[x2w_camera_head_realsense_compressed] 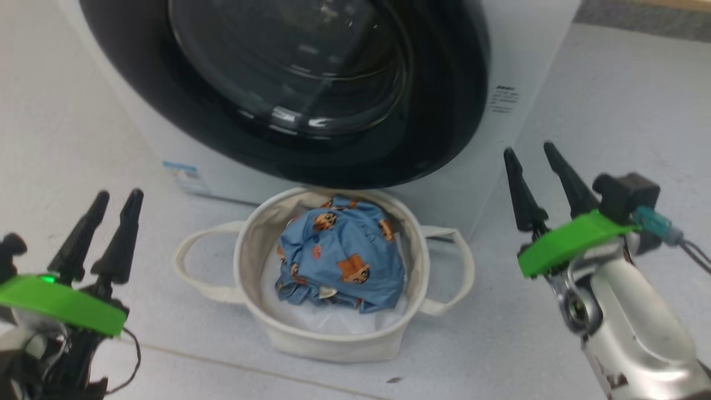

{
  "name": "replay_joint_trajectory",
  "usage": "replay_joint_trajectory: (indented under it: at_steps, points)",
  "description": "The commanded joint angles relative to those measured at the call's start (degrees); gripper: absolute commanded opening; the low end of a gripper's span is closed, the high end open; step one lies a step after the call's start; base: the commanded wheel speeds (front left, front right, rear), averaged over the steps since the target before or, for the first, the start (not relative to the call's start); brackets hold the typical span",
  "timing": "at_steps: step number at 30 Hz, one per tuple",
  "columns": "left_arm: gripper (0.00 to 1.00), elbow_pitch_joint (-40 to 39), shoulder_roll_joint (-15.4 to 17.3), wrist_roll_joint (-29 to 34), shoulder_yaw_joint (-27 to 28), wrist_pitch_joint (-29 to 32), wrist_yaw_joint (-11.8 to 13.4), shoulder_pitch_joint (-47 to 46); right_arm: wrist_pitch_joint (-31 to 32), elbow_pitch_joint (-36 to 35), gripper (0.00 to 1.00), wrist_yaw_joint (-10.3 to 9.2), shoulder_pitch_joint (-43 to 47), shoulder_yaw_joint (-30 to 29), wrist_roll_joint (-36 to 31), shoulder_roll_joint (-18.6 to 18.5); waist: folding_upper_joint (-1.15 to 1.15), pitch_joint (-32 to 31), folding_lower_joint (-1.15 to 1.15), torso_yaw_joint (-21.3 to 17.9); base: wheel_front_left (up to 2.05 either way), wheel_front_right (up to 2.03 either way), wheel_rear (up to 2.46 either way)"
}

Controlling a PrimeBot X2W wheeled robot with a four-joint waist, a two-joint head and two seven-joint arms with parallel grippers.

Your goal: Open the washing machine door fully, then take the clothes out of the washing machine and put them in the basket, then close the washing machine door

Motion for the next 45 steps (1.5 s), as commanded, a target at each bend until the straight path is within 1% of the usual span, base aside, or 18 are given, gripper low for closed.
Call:
replay_joint_trajectory:
  at_steps: [1, 6, 9, 13, 17, 28, 42, 43, 45]
  points:
    - [1.0, -1.0, 3.7, -0.1, 2.9, -0.3, -0.3, -1.6, -0.5, -2.2, 1.0, -0.09, 0.0, 0.3, 0.4, -0.4, 0.0, -2.3, 0.0, -2.3, 0.0, 0.0, 0.0]
    - [1.0, -0.7, 4.8, -0.8, 3.3, -0.5, -0.3, 0.9, 0.8, -6.7, 1.0, -0.09, 6.9, -1.9, 0.4, -1.4, 0.0, -5.7, 0.0, -5.2, 0.0, 0.0, 0.0]
    - [1.0, -0.3, 4.6, -0.4, 3.4, -0.6, -0.3, 2.4, 1.9, -9.4, 1.0, -0.09, 10.4, -3.1, 0.3, -1.6, 0.0, -7.1, 0.0, -6.6, 0.0, 0.0, 0.0]
    - [1.0, -0.6, 3.5, -0.8, 3.4, -0.7, -0.3, 4.0, 3.4, -12.7, 1.0, -0.09, 14.2, -4.6, 0.0, -1.6, 0.0, -8.5, 0.0, -7.5, 0.0, 0.0, 0.0]
    - [1.0, -0.9, 3.3, -0.8, 3.3, -0.7, -0.3, 4.8, 4.7, -15.6, 1.0, -0.09, 16.8, -6.5, -0.6, -1.3, 0.0, -9.0, 0.0, -7.8, 0.0, 0.0, 0.0]
    - [1.0, -1.4, 3.0, -0.8, 2.6, -0.7, -0.3, 4.3, 7.2, -19.7, 1.0, -0.09, 19.5, -9.6, -2.3, 0.5, 0.0, -8.8, 0.0, -7.0, 0.0, 0.0, 0.0]
    - [1.0, -1.2, 3.1, -1.0, 1.0, -0.7, -0.3, 3.9, 8.5, -20.5, 1.0, -0.09, 20.2, -10.8, -3.4, 1.4, 0.0, -8.5, 0.0, -7.0, 0.0, 0.0, 0.0]
    - [0.0, -0.1, 0.9, -1.0, -1.8, -0.1, 0.0, 7.1, 8.4, -18.3, 0.0, -0.01, 21.1, -11.4, -3.0, 1.7, 0.0, -8.5, 0.0, -7.0, 0.0, 0.0, 0.0]
    - [0.0, 0.8, -0.1, -1.0, -2.3, 0.0, 0.1, 7.6, 8.4, -16.9, 0.0, -0.01, 21.3, -11.2, -3.1, 2.1, 0.0, -8.5, 0.0, -7.0, 0.0, 0.0, 0.0]
